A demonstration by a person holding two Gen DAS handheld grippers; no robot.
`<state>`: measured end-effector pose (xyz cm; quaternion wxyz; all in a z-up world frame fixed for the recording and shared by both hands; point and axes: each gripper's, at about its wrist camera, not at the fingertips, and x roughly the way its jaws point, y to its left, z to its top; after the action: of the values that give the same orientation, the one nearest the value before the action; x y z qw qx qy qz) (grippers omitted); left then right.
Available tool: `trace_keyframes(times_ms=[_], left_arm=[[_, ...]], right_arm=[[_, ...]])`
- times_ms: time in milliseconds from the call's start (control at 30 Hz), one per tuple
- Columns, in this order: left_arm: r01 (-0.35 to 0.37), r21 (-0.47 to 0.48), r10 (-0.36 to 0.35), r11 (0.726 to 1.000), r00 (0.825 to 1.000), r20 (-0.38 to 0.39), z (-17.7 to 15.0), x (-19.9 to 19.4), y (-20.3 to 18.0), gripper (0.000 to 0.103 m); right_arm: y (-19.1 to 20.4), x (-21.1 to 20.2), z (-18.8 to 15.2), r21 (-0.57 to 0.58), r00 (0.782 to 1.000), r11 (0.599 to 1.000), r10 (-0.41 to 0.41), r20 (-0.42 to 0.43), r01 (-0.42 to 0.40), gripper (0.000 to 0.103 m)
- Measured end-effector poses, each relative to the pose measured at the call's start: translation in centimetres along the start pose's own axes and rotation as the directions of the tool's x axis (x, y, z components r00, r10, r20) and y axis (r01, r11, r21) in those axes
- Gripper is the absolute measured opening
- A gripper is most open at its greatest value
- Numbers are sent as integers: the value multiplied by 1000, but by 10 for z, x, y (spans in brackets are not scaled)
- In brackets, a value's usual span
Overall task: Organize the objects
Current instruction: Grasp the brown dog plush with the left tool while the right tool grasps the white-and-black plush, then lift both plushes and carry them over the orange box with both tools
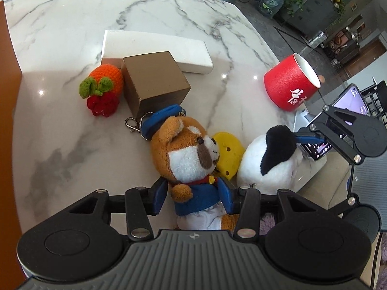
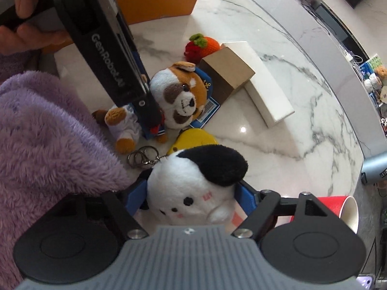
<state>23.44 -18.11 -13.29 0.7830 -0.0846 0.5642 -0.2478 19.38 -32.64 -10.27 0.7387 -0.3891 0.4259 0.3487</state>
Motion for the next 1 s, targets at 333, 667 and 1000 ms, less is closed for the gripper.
trace_keyframes(times_ms=[333,667,1000], left_arm=[[-4,-16,4,1000,1000,17,-6,9,0,45],[9,4,-9,1000,996,91,-14,-34,2,43],[-4,90,-18,996,970,242,-24,-136,9,43]], right_arm=[[14,1,9,65,997,995,-74,-22,75,73],[4,-29,5,341,996,936,-89,9,81,71],[16,-93,51,486,976,874,-101,195,-7,71]])
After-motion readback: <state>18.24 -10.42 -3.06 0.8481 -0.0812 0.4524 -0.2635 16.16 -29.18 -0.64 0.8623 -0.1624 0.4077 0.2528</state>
